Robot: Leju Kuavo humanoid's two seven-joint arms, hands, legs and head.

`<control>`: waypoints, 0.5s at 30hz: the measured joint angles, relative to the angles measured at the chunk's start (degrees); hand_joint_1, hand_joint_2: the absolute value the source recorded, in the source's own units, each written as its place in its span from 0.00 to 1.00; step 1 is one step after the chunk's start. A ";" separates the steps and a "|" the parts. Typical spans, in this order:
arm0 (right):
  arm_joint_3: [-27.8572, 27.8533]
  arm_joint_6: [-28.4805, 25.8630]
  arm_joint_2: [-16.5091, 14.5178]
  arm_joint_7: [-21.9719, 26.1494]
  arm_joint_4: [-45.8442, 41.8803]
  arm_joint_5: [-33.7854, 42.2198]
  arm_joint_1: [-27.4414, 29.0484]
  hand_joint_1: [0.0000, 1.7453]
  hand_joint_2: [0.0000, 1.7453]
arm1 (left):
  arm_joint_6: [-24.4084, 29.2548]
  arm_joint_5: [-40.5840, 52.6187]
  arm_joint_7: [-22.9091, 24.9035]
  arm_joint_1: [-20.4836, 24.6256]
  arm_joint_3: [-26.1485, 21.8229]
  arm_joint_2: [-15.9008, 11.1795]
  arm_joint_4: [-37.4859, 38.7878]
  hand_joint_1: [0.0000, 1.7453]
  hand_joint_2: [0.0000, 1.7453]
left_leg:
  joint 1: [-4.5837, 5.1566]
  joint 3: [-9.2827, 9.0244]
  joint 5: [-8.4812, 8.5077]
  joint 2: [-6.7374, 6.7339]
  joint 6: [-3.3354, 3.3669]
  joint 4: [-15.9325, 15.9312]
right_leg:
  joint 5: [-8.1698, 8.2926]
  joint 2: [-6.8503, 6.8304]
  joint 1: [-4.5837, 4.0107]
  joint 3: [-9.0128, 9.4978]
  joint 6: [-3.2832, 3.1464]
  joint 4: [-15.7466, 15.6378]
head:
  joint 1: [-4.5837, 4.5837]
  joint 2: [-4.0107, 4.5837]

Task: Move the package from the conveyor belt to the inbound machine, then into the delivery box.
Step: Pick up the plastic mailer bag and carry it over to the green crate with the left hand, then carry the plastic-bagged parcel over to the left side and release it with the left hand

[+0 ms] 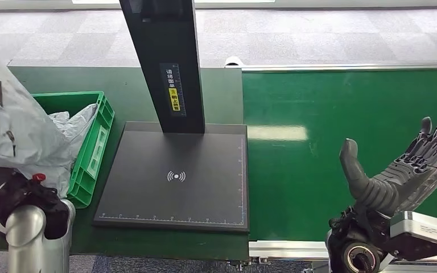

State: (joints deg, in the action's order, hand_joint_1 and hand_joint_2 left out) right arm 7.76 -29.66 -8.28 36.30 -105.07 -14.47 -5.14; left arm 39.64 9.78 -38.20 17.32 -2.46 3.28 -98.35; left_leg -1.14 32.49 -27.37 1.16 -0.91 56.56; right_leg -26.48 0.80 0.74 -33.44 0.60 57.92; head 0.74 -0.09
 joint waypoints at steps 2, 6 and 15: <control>0.22 0.17 0.11 0.04 0.39 0.35 -0.02 0.00 1.00 | -2.04 3.51 5.99 7.42 -2.76 -2.65 7.35 1.00 1.00 | -0.03 -0.01 0.08 0.06 -0.04 0.00 | 0.03 -0.03 -0.03 0.01 -0.04 0.02 | -0.01 0.00; 0.39 0.62 0.37 -0.02 0.90 0.40 -0.07 0.00 1.00 | -6.69 12.16 14.40 21.05 -5.66 -7.37 26.39 1.00 1.00 | -0.02 -0.01 0.18 -0.11 -0.07 0.00 | 0.18 0.07 -0.03 -0.05 -0.13 0.09 | 0.01 0.00; 0.36 5.85 0.51 -3.05 3.13 -1.36 -0.87 0.00 1.00 | -25.94 40.19 47.54 36.40 0.73 -12.49 65.40 1.00 1.00 | 0.04 0.17 0.17 -0.69 -0.08 0.02 | 0.37 0.70 0.04 -0.43 -0.07 0.10 | -0.01 0.00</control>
State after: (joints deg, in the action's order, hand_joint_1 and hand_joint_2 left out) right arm 8.12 -23.81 -7.78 33.26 -101.95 -15.83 -6.01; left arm 13.70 49.97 9.34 53.72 -1.74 -9.21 -32.95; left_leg -1.10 32.66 -27.19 0.47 -0.99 56.59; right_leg -26.11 1.50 0.78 -33.87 0.53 58.02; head 0.73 -0.09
